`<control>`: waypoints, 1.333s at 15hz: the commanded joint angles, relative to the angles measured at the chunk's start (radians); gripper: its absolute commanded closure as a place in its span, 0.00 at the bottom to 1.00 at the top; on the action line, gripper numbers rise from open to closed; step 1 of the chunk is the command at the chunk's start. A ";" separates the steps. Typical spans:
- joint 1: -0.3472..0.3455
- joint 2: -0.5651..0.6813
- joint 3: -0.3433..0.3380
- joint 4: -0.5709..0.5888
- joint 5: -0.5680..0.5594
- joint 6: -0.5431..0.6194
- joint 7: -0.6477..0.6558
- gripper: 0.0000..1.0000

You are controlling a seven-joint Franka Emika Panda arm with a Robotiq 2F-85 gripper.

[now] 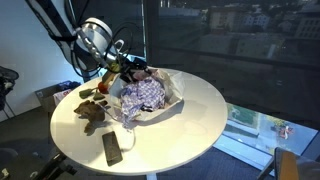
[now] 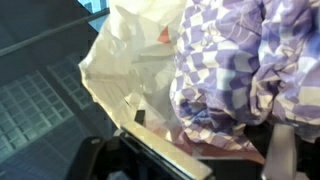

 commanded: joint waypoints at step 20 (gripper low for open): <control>0.118 0.025 0.025 -0.108 0.801 0.446 -0.371 0.00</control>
